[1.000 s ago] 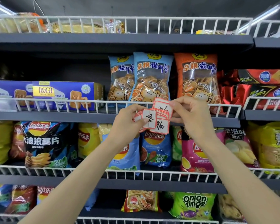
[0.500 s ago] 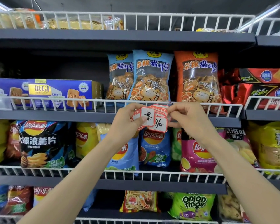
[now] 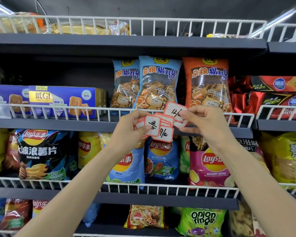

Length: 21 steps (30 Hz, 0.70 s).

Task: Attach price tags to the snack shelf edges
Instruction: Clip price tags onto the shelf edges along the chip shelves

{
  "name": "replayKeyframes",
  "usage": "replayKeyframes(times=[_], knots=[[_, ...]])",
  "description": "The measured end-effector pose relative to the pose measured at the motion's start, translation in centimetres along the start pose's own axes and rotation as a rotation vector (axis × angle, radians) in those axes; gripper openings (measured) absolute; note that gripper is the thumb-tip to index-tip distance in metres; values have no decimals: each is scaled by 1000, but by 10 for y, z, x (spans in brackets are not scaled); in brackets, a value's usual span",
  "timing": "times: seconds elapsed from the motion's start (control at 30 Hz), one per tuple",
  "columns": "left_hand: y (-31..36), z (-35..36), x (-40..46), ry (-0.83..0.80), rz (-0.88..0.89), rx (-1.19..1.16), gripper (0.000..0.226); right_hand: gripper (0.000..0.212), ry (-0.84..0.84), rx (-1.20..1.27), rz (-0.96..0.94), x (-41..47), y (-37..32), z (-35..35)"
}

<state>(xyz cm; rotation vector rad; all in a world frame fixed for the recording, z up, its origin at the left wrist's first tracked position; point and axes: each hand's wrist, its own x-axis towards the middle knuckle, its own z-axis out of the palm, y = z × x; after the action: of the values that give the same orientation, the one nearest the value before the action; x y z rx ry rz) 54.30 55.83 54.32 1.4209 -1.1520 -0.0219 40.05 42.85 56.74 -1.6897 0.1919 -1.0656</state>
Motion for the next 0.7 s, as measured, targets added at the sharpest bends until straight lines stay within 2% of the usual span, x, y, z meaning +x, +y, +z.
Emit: replayKeyframes(times=[0.23,0.37,0.47,0.57,0.7], knots=[[0,0,-3,-14,-5,-22,25,11,-25,-65,-20,0,1,4],[-1,0,-2,-21,-48,-27,24,5,-40,-52,-24,-2,1,7],[-1,0,-2,-35,-72,-33,23,12,-50,-63,-23,-2,1,7],[-1,-1,-3,-76,-75,-59,22,13,-40,-152,-43,-2,3,6],[0,1,-2,-132,-59,-90,19,4,-8,-313,-110,-2,6,3]])
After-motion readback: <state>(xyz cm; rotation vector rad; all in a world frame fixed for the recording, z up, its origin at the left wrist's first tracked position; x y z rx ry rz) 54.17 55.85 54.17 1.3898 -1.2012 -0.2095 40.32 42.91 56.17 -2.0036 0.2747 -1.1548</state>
